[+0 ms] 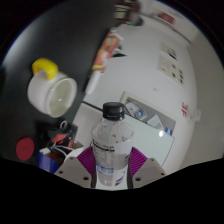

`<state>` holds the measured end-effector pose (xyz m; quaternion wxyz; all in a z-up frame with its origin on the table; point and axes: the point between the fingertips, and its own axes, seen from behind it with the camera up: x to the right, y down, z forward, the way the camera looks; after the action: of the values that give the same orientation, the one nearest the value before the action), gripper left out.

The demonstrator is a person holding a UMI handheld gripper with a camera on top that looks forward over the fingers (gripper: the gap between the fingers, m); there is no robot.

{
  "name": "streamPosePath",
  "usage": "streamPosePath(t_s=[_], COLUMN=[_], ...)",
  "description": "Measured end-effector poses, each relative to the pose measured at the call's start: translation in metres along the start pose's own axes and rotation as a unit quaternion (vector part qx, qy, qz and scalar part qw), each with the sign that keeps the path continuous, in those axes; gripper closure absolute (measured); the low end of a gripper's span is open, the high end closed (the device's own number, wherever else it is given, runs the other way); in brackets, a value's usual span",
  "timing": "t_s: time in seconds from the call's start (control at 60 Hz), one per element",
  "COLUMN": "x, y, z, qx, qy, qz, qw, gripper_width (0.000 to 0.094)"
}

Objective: Pour water

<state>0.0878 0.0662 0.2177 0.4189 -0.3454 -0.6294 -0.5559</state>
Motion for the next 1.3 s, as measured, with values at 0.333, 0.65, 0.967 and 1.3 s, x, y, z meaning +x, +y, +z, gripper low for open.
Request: streamPosePath(t_s=[0.333,0.65,0.967,1.3], x=[0.064,-0.094,-0.190,-0.204], y=[0.104,0.102,0.050,0.052], z=[-0.034,-0.044,-0.042,-0.055], qx=[-0.031,-0.069,-0.085,-0.123], qy=[0.005,-0.107,-0.152,-0.162], qz=[0.568,0.792,0.823,0.815], qw=[0.823,0.597,0.540,0.543], gripper_width=[0.0541,0.0542,0.0529,0.0081])
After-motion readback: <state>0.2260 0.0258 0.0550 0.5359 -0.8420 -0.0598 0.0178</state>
